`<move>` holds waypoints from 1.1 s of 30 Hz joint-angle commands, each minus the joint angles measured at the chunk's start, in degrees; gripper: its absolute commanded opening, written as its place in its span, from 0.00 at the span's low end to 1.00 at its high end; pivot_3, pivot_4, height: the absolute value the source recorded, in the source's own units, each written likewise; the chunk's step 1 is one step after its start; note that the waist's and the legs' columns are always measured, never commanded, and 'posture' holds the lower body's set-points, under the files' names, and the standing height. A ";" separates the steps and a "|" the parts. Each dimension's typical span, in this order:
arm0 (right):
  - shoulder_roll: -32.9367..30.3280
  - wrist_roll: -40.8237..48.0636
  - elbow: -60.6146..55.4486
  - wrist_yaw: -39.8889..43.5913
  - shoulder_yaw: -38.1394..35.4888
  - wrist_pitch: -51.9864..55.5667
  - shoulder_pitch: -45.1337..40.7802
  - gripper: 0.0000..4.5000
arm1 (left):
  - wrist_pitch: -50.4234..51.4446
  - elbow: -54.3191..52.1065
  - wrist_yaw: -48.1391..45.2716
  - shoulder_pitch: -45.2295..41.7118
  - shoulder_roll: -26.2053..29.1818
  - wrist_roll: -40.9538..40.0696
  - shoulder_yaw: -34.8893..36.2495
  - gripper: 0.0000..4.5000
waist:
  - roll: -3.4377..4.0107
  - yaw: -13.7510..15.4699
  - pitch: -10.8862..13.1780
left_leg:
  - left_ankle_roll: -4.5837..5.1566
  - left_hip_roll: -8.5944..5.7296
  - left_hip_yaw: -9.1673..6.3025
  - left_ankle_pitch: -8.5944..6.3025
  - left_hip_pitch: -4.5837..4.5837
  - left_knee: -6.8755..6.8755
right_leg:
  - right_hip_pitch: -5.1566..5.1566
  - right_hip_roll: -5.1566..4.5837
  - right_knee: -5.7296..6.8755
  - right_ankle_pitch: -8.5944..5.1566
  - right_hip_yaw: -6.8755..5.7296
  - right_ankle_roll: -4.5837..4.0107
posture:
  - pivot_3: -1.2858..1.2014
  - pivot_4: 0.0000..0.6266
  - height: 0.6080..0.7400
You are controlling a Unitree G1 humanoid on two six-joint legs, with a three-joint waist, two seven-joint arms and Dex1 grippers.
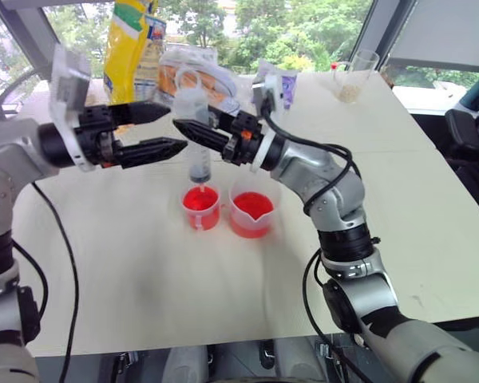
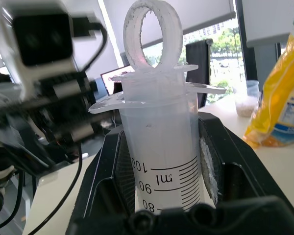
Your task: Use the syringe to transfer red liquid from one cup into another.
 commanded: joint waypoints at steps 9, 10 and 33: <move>-12.71 7.88 9.32 -15.65 -17.81 23.68 -19.69 0.31 | -2.55 -2.95 0.69 3.67 -0.35 -0.73 3.12 0.99 | 0.00 0.14 0.00 | 0.00 0.01 0.01 0.00 -0.02 -0.01 | -0.01 -0.05 -0.02 0.00 0.00 -0.01 | 0.52 0.24 1.00; -15.80 7.06 12.50 -16.94 -18.49 27.95 -21.59 0.31 | -2.75 -3.66 0.96 4.39 -0.96 -0.71 2.84 0.99 | 0.00 0.21 0.01 | 0.00 0.00 0.00 0.00 -0.02 -0.02 | 0.01 -0.06 -0.04 0.00 -0.01 -0.01 | 0.52 0.24 1.00; -30.35 -7.44 27.04 -16.45 -7.02 47.76 -6.46 0.54 | -2.78 -9.66 2.67 9.41 -3.04 -2.02 1.50 1.00 | -0.02 0.06 -0.01 | 0.18 -0.05 0.11 -0.11 -0.08 -0.05 | -0.07 0.00 -0.14 0.00 0.08 -0.01 | 0.52 0.24 1.00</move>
